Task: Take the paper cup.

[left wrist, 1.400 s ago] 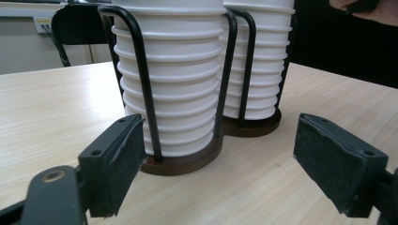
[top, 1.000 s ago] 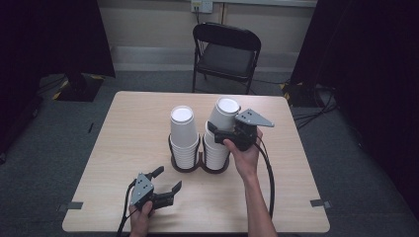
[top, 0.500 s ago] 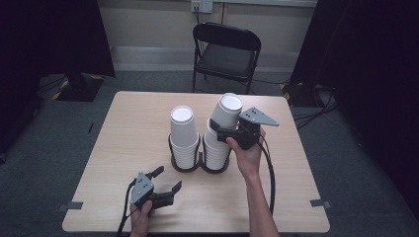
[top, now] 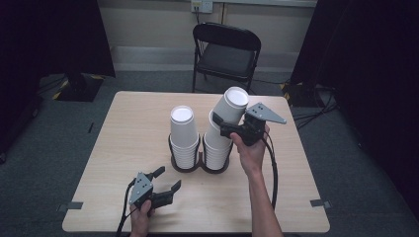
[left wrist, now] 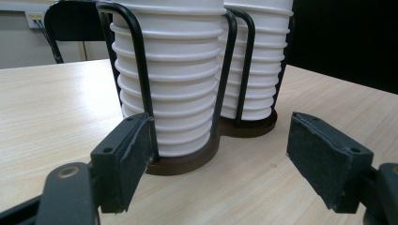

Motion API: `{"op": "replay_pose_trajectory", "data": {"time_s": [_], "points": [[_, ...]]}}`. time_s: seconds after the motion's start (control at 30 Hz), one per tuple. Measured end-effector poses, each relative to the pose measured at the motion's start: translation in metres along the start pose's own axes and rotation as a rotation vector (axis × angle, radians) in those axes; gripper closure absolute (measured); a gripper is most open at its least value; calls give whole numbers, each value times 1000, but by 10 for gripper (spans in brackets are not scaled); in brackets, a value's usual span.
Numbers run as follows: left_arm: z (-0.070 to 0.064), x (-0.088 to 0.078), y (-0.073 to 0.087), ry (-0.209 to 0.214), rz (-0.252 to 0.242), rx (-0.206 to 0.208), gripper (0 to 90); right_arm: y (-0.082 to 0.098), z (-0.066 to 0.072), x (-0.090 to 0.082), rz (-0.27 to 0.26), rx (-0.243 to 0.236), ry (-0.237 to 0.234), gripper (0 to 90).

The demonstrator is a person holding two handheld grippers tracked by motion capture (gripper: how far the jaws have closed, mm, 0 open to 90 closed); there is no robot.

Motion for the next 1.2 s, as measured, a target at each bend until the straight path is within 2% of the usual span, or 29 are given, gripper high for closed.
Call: {"op": "replay_pose_trajectory", "data": {"time_s": [0.2, 0.37, 0.47, 0.57, 0.67, 0.77, 0.83, 0.9, 0.93, 1.07, 1.2], "points": [[-2, 2, 1, -1, 17, 26, 221, -6, -6, -7, -9, 5, 20, 139], [-1, 2, 1, 9, 18, 11, 219, -11, -12, -17, -22, 18, 41, 139], [0, -1, 0, 8, -8, 3, 214, -11, -19, -24, -7, 20, 80, 140], [0, -1, 0, 12, -2, 2, 214, -10, -22, -30, -10, 30, 86, 141], [0, 0, 0, -4, 1, -4, 209, -10, -26, -37, -13, 38, 102, 143], [1, -2, -1, -17, -26, -13, 222, -6, -29, -46, 1, 55, 115, 145], [1, -2, -1, -14, -27, -10, 221, -3, -30, -49, 7, 59, 125, 146], [1, -1, -1, -14, -20, -21, 221, 2, -31, -54, 17, 78, 133, 146], [1, -1, -1, -8, -15, -9, 221, 4, -31, -56, 21, 90, 139, 146], [1, 0, 0, -5, 5, -2, 220, 12, -30, -65, 30, 116, 146, 147], [2, 0, 0, 6, 17, -20, 211, 19, -28, -74, 32, 136, 146, 147]]}}
Point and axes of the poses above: each handheld gripper's, and its own axes: x roughly forward along the jaws, y roughly out of its underside, z roughly to its left, the point moved 6 cm from there along x, roughly forward along the jaws, and after that the axes turned 12 degrees about -x, right-handed, at the moved point
